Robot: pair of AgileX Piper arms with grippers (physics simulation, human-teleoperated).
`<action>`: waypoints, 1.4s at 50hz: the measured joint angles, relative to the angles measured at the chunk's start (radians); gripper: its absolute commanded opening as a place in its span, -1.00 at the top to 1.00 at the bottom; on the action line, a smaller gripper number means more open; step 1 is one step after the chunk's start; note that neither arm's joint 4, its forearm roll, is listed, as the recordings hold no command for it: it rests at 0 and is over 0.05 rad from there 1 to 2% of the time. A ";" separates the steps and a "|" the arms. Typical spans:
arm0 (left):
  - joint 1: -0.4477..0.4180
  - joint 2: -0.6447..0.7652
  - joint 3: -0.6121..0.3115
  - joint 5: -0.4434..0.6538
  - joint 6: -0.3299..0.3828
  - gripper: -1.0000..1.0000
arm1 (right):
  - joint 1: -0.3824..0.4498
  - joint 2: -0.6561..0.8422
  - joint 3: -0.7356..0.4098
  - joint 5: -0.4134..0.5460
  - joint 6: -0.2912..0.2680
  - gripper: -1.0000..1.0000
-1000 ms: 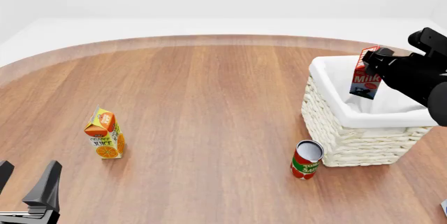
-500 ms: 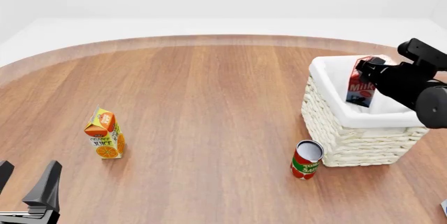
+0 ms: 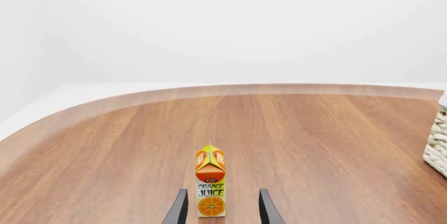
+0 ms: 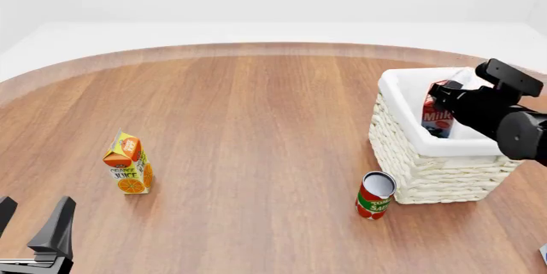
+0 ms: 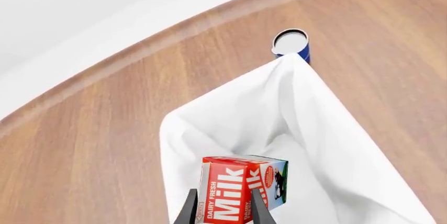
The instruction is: Pick the milk and place it in the basket.
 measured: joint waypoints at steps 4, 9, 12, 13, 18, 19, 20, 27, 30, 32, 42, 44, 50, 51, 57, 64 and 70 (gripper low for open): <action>0.000 0.000 0.000 0.000 0.000 -1.00 | -0.002 0.012 0.000 -0.007 -0.002 1.00; 0.000 0.000 0.000 0.000 0.000 -1.00 | -0.005 0.023 0.002 -0.015 -0.003 1.00; 0.000 0.000 0.000 0.000 0.000 -1.00 | -0.007 0.028 0.004 -0.019 -0.005 1.00; 0.000 0.000 0.000 0.000 0.000 -1.00 | -0.007 0.029 0.005 -0.020 -0.005 1.00; 0.000 0.000 0.000 0.000 0.000 -1.00 | -0.011 0.034 0.010 -0.025 -0.008 1.00; 0.000 0.000 0.000 0.000 0.000 -1.00 | -0.012 0.035 0.011 -0.026 -0.008 1.00; 0.000 0.000 0.000 0.000 0.000 -1.00 | -0.013 0.036 0.011 -0.027 -0.008 1.00; 0.000 0.000 0.000 0.000 0.000 -1.00 | -0.017 0.041 0.012 -0.028 -0.008 1.00; 0.000 0.000 0.000 0.000 0.000 -1.00 | -0.019 0.043 0.011 -0.028 -0.008 1.00; 0.000 0.000 0.000 0.000 0.000 -1.00 | -0.021 0.045 0.011 -0.028 -0.009 1.00; 0.000 0.000 0.000 0.000 0.000 -1.00 | -0.026 0.061 -0.003 -0.033 0.000 -1.00; 0.000 0.000 0.000 0.000 0.000 -1.00 | -0.028 0.062 -0.007 -0.034 0.004 -1.00; 0.000 0.000 0.000 0.000 0.000 -1.00 | -0.029 0.068 -0.020 -0.036 0.009 -1.00; 0.000 0.000 0.000 0.000 0.000 -1.00 | -0.029 0.069 -0.022 -0.037 0.010 -1.00; 0.000 0.000 0.000 0.000 0.000 -1.00 | -0.028 0.076 -0.032 -0.039 0.012 -1.00; 0.000 0.000 0.000 0.000 0.000 -1.00 | -0.028 0.075 -0.037 -0.041 0.012 -1.00; 0.000 0.000 0.000 0.000 0.000 -1.00 | -0.024 0.059 -0.028 -0.040 0.012 -1.00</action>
